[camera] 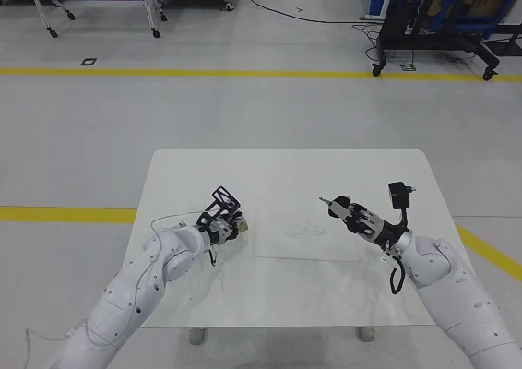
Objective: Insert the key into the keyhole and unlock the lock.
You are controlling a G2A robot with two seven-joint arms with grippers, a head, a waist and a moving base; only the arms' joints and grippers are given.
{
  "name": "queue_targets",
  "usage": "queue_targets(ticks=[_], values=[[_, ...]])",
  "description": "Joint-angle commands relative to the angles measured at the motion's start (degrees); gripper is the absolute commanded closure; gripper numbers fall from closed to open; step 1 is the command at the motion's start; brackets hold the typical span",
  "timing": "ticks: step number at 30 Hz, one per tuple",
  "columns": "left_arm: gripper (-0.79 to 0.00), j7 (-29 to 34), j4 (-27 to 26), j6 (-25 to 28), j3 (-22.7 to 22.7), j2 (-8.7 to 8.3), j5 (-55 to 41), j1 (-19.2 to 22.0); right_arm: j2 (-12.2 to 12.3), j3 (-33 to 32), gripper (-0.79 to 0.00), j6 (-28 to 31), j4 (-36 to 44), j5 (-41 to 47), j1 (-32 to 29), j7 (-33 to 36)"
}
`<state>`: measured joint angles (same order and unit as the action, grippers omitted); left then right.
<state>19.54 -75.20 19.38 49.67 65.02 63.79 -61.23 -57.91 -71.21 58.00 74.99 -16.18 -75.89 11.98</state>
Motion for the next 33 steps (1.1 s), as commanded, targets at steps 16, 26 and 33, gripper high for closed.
queue_targets(ticks=[16,26,33], values=[[0.0,11.5,8.3,14.7,9.9,-0.25,-43.1,2.0,0.0,0.0,0.0,0.0,0.0,0.0,0.0,0.0],[0.0,33.9,18.9,14.0,9.8,0.59,-75.1,7.1,0.0,0.0,0.0,0.0,0.0,0.0,0.0,0.0],[0.0,33.9,18.9,14.0,9.8,0.59,-75.1,7.1,0.0,0.0,0.0,0.0,0.0,0.0,0.0,0.0]])
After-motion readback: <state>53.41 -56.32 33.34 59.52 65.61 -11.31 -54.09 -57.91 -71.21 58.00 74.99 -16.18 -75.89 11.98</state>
